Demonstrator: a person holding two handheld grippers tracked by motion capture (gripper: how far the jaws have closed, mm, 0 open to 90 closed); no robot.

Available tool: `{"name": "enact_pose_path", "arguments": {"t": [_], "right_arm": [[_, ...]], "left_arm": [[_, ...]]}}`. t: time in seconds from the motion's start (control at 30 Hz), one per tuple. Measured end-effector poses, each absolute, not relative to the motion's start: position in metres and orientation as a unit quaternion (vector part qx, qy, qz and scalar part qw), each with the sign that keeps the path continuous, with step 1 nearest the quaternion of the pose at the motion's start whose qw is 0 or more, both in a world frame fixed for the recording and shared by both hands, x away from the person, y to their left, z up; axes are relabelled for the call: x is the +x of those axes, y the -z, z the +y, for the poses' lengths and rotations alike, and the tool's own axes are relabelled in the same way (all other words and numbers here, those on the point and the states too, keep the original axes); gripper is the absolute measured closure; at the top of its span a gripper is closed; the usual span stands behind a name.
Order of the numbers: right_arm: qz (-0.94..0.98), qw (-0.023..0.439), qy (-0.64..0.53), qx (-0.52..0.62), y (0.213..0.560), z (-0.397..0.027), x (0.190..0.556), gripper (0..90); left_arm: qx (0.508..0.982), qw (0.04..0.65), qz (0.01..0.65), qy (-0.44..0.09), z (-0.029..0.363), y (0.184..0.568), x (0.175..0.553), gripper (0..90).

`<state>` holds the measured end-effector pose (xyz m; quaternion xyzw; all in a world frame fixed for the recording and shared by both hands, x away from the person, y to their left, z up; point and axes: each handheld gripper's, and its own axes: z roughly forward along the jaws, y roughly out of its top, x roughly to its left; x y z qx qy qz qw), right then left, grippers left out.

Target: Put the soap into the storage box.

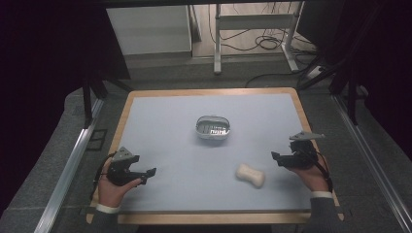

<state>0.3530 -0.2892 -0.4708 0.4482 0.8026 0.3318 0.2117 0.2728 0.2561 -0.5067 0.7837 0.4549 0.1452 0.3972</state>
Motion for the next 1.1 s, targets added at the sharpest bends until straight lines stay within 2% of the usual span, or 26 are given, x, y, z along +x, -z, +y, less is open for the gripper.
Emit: {"name": "enact_pose_path", "arguments": {"t": [0.07, 0.3, 1.1], "right_arm": [[0.821, 0.199, -0.319, 0.43, 0.459, -0.281, 0.353, 15.4], [0.845, 0.178, -0.297, 0.408, 0.453, -0.27, 0.355, 15.8], [0.874, 0.151, -0.285, 0.363, 0.437, -0.242, 0.354, 20.5]], "left_arm": [[0.784, 0.398, 0.453, -0.146, 0.255, 0.506, 0.271, 12.6], [0.788, 0.391, 0.453, -0.143, 0.254, 0.51, 0.273, 12.6], [0.791, 0.39, 0.452, -0.135, 0.251, 0.513, 0.273, 12.6]]}}
